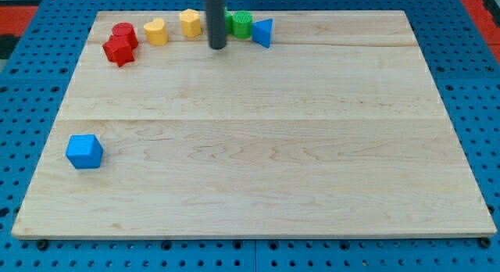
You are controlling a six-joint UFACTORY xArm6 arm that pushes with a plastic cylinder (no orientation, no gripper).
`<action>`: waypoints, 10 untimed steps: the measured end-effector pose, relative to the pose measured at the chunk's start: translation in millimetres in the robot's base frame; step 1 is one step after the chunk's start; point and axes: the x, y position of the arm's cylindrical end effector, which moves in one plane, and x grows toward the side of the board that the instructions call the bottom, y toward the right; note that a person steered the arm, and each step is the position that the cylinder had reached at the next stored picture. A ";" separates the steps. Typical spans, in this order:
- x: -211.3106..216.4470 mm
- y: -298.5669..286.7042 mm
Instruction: Separate the red star from the red circle
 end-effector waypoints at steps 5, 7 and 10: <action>98.0 -179.1; 117.1 -193.3; 226.8 -190.1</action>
